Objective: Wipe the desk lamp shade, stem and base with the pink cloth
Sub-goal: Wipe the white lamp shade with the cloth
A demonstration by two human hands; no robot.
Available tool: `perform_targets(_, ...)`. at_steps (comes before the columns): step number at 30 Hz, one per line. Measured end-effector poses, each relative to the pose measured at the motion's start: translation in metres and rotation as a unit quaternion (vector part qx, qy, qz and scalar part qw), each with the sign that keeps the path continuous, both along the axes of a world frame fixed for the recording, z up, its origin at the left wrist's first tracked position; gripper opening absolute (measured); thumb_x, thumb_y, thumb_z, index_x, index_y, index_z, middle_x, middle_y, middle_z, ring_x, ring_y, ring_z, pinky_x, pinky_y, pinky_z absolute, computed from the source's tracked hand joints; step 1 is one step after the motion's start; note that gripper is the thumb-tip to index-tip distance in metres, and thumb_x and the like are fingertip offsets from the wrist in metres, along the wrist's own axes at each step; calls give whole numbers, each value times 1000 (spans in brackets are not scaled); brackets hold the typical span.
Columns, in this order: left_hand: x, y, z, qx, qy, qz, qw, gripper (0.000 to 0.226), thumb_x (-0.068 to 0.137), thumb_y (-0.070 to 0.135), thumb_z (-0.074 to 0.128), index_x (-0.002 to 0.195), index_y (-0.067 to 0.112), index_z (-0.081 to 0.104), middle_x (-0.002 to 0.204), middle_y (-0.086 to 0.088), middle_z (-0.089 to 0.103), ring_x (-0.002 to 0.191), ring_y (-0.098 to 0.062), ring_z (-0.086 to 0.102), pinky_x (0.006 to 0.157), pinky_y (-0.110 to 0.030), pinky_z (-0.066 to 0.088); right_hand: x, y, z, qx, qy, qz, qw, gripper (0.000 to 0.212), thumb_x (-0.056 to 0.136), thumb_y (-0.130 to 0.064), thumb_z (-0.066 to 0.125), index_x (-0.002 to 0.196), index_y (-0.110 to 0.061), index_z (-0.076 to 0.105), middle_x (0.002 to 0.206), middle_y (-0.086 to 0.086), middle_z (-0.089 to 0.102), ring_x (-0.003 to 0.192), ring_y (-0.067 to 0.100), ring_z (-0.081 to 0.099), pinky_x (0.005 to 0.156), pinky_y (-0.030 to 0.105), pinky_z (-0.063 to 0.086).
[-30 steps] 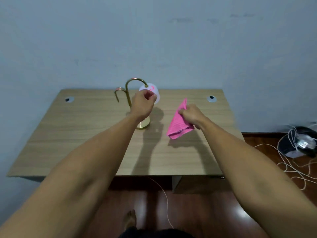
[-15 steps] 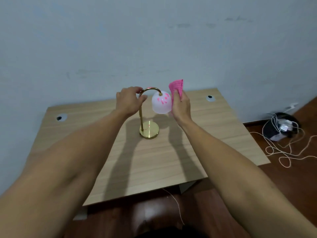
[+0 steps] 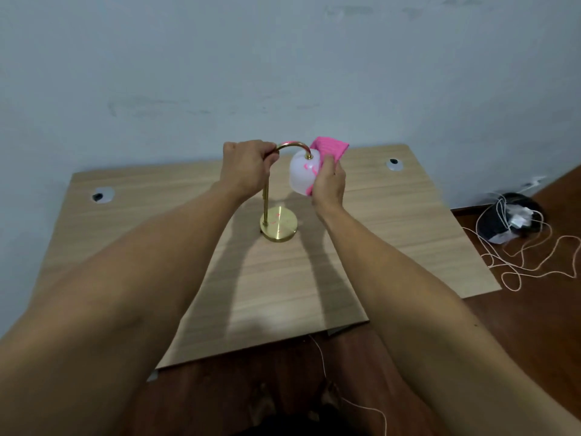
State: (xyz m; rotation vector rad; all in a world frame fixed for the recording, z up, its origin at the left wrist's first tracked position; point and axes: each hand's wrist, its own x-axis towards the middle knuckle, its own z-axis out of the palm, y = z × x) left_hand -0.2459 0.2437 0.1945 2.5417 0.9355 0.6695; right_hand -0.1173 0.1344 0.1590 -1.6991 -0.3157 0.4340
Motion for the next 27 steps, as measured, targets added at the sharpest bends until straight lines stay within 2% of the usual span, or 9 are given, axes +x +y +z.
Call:
perform_targets(3, 0, -1, -2, 9, 6, 2, 1000, 25, 101, 33, 50, 99, 22, 72, 92, 1, 72, 92, -27, 64, 90, -43, 37, 7, -3, 10, -3, 81, -5, 997, 36, 96, -42, 40, 95, -22, 70, 93, 10, 68, 72, 31, 68, 48, 27, 46)
perform_targets(5, 0, 0, -3, 14, 11, 7, 1000, 25, 102, 33, 49, 96, 22, 71, 88, 2, 69, 89, -28, 63, 87, -42, 36, -3, -6, 3, 9, -31, 16, 999, 42, 98, -42, 39, 114, -19, 71, 112, 10, 70, 102, 30, 67, 76, 37, 58)
perform_targets(7, 0, 0, -4, 16, 14, 7, 1000, 25, 102, 33, 49, 94, 21, 70, 82, 4, 64, 87, -28, 63, 85, -40, 34, -18, -10, -18, 19, -152, 46, 987, 47, 104, -38, 37, 141, -19, 58, 142, 7, 60, 137, 24, 51, 113, 47, 44)
perform_targets(9, 1, 0, -4, 21, 17, 4, 1000, 26, 103, 32, 48, 94, 21, 69, 80, 6, 62, 86, -28, 62, 83, -39, 32, -28, -12, -31, 12, -193, 57, 980, 51, 108, -39, 33, 155, -23, 43, 161, 1, 43, 153, 20, 33, 123, 51, 33)
perform_targets(12, 1, 0, -1, 29, 15, 6, 999, 26, 103, 33, 47, 97, 22, 70, 88, 3, 69, 91, -28, 63, 81, -36, 25, -26, -12, -28, 3, -146, 23, 989, 54, 104, -46, 32, 149, -26, 51, 152, 2, 53, 142, 25, 48, 113, 49, 45)
perform_targets(16, 1, -3, 1, 34, 11, 15, 999, 28, 104, 33, 45, 99, 24, 71, 92, 3, 72, 93, -25, 62, 71, -33, 9, -11, -12, -18, -14, 27, -42, 999, 71, 86, -64, 30, 132, -22, 64, 124, 11, 69, 112, 43, 67, 79, 47, 59)
perform_targets(19, 1, -3, 2, 28, 15, 18, 999, 27, 104, 33, 45, 91, 25, 67, 81, 4, 67, 88, -25, 58, 69, -34, 8, -30, -16, -16, 9, -139, 37, 990, 55, 106, -39, 35, 157, -19, 43, 160, 5, 46, 149, 26, 41, 120, 41, 37)
perform_targets(22, 2, -2, 2, 14, 18, 16, 1000, 26, 103, 31, 46, 82, 26, 61, 69, 5, 58, 80, -26, 55, 71, -35, 11, -38, -14, -36, 7, -216, 52, 975, 60, 109, -31, 32, 165, -15, 21, 173, -1, 19, 162, 19, 8, 132, 41, 10)
perform_targets(27, 3, 1, 1, -3, 22, 19, 1000, 28, 102, 30, 45, 84, 21, 65, 66, 3, 60, 82, -27, 53, 73, -35, 12, -31, -6, -55, 19, -53, -26, 998, 64, 100, -66, 29, 152, -32, 42, 150, 5, 54, 135, 33, 55, 106, 62, 50)
